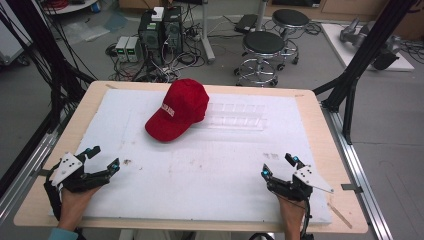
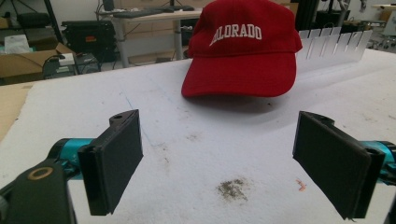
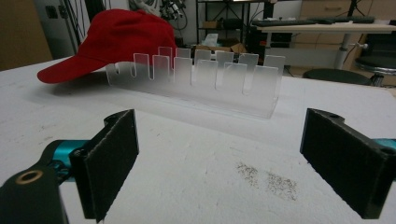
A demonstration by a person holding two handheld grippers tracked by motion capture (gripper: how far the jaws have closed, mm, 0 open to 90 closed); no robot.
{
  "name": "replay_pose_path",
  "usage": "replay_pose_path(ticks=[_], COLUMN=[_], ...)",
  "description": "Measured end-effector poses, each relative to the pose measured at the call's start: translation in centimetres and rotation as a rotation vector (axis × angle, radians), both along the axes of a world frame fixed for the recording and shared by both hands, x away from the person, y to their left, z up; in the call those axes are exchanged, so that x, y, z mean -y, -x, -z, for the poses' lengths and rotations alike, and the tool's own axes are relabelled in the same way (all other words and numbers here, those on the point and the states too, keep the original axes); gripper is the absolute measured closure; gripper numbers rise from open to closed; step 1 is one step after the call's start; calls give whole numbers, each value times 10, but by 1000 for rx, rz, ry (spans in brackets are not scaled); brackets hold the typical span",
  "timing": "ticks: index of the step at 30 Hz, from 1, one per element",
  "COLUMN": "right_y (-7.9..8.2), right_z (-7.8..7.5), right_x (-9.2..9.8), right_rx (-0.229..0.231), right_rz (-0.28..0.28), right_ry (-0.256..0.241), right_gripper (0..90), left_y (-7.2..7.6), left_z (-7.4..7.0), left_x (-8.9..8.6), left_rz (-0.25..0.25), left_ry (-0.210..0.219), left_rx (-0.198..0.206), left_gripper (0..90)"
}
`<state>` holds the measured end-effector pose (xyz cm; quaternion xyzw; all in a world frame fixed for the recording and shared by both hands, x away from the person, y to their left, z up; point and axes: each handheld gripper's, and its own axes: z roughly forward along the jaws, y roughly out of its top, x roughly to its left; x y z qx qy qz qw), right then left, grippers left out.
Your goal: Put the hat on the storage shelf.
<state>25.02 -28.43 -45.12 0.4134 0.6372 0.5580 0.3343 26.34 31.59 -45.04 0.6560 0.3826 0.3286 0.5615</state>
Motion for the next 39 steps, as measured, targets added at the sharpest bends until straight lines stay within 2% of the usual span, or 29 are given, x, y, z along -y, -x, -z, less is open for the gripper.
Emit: replay_pose_path(ticks=[7,13,17,26,29,34,35,37,39], right_y=[0,0,0,0,-1,-1,-1,-1,-1], right_z=[0,0,0,0,0,0,0,0,0], right_x=[1,1,1,1,1,1,1,1,1], right_rx=[-5,-1,-6,-7,-5,-9,-8,-7,-2], right_rz=[-1,0,2,-2,-1,-4,-4,-4,-4], right_ry=[-19,-9,-13,-8,-9,-9,-9,-9,-5], right_gripper=[104,104,104,104,104,104,104,104,104], left_y=[-1,-1,-1,-1,-2,-3,-5,-7,-14], left_z=[0,0,0,0,-1,-2,-7,-10,-23], left_x=[-1,-1,-3,-2,-1,-2,-2,-1,0], left_rz=[-12,-13,-19,-16,-39,-15,5,11,44], left_ry=[10,5,27,19,10,28,20,14,12], left_rx=[-9,-7,-11,-9,-22,-23,-38,-41,-49], left_gripper=[160,160,161,163,164,164,163,164,163])
